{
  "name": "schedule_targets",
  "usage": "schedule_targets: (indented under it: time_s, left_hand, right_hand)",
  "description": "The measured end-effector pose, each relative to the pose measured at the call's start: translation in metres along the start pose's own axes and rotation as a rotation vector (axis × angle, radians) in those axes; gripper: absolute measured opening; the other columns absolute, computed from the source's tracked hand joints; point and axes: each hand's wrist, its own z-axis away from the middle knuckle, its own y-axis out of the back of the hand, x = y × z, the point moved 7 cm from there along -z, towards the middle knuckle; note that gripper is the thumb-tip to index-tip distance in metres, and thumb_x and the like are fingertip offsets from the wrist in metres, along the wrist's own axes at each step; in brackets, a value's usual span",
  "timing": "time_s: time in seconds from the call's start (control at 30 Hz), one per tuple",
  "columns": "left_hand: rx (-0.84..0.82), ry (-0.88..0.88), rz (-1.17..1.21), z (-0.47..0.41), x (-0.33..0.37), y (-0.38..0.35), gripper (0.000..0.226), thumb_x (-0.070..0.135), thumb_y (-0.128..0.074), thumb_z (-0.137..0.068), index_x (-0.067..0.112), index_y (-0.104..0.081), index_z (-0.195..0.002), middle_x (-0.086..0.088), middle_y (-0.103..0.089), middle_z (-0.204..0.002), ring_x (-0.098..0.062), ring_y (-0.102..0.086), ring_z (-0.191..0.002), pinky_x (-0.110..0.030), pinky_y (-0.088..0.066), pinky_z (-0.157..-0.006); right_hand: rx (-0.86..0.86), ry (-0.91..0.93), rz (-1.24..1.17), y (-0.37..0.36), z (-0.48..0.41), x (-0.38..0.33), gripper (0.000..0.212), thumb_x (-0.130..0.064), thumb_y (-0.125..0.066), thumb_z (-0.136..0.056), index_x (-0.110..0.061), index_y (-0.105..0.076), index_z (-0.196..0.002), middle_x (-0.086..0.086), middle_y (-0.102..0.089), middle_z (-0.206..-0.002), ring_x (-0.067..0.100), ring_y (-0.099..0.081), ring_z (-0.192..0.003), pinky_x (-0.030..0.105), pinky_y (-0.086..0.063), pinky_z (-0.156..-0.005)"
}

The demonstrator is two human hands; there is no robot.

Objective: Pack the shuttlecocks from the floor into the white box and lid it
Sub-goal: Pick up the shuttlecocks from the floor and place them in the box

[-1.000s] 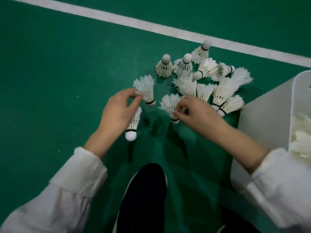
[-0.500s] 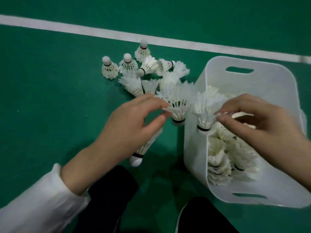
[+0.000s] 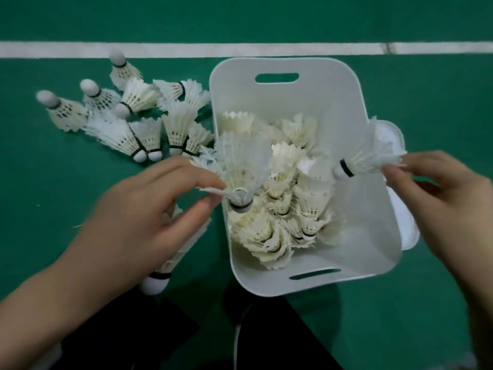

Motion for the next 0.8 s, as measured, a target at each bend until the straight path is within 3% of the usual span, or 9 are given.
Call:
schedule_targets:
  time_s: [0.07,0.13,0.23,0.3,0.4,0.5,0.6,0.8]
  left_hand:
    - [-0.004,-0.016,0.010,-0.002,0.005,-0.004,0.020,0.036,-0.048,-0.088,0.027,-0.064,-0.096,0.023,-0.053,-0.088,0.012,-0.048,-0.063,-0.007,-0.033,-0.056]
    - [-0.012,-0.019,0.012,-0.004,0.008,-0.008,0.018,0.038,-0.049,-0.087,0.031,-0.063,-0.096,0.020,-0.054,-0.087,-0.001,-0.049,-0.054,-0.017,-0.037,-0.052]
    - [-0.031,-0.026,0.010,-0.005,0.011,-0.015,0.017,0.040,-0.049,-0.086,0.036,-0.061,-0.097,0.019,-0.055,-0.090,-0.008,-0.047,-0.052,-0.027,-0.040,-0.053]
    - [-0.054,-0.033,0.014,-0.008,0.014,-0.019,0.016,0.039,-0.049,-0.087,0.035,-0.061,-0.097,0.020,-0.054,-0.090,0.001,-0.050,-0.060,-0.022,-0.040,-0.055]
    - [-0.090,-0.050,0.016,-0.013,0.019,-0.026,0.020,0.037,-0.048,-0.087,0.030,-0.064,-0.097,0.022,-0.053,-0.089,0.011,-0.048,-0.067,-0.010,-0.035,-0.059]
    - [-0.124,-0.059,0.020,-0.016,0.023,-0.033,0.023,0.039,-0.048,-0.087,0.030,-0.065,-0.099,0.025,-0.051,-0.088,0.006,-0.046,-0.059,-0.008,-0.032,-0.057]
    - [-0.164,-0.079,0.015,-0.016,0.027,-0.040,0.022,0.037,-0.048,-0.087,0.030,-0.065,-0.100,0.024,-0.052,-0.090,0.017,-0.044,-0.064,-0.004,-0.030,-0.056]
    - [-0.195,-0.081,0.024,-0.016,0.027,-0.048,0.023,0.038,-0.048,-0.086,0.031,-0.066,-0.099,0.023,-0.052,-0.091,0.023,-0.042,-0.066,-0.004,-0.032,-0.057]
  right_hand:
    - [0.043,0.030,-0.050,0.006,-0.002,-0.002,0.010,-0.021,-0.063,-0.085,-0.029,-0.065,-0.079,-0.011,-0.064,-0.093,-0.003,-0.061,-0.081,0.005,-0.045,-0.075]
    - [0.070,0.064,-0.027,0.011,-0.003,0.000,0.012,-0.021,-0.063,-0.086,-0.031,-0.063,-0.079,-0.011,-0.063,-0.090,-0.005,-0.059,-0.079,0.003,-0.044,-0.074]
    - [0.050,0.121,0.197,0.009,-0.002,0.004,0.005,-0.020,-0.063,-0.085,-0.022,-0.068,-0.084,-0.009,-0.058,-0.085,-0.003,-0.058,-0.069,0.005,-0.042,-0.066]
    - [-0.012,0.116,0.394,-0.003,-0.001,0.013,0.010,-0.019,-0.063,-0.085,-0.014,-0.071,-0.087,-0.001,-0.062,-0.087,0.012,-0.060,-0.066,0.024,-0.042,-0.063]
    - [-0.144,0.122,0.563,-0.033,0.001,0.023,0.013,-0.018,-0.062,-0.085,-0.011,-0.073,-0.089,0.006,-0.066,-0.090,0.028,-0.061,-0.075,0.026,-0.033,-0.063]
    - [-0.255,0.091,0.655,-0.056,-0.001,0.037,0.018,-0.017,-0.056,-0.088,-0.009,-0.072,-0.087,0.008,-0.065,-0.090,0.030,-0.059,-0.081,0.031,-0.039,-0.065]
    - [-0.349,0.049,0.771,-0.066,-0.005,0.051,0.019,-0.015,-0.053,-0.085,-0.008,-0.070,-0.081,0.009,-0.065,-0.087,0.030,-0.059,-0.078,0.035,-0.048,-0.067]
    - [-0.481,-0.003,0.703,-0.083,-0.001,0.057,0.019,-0.017,-0.055,-0.087,-0.010,-0.072,-0.089,0.012,-0.070,-0.094,0.030,-0.059,-0.089,0.036,-0.047,-0.076]
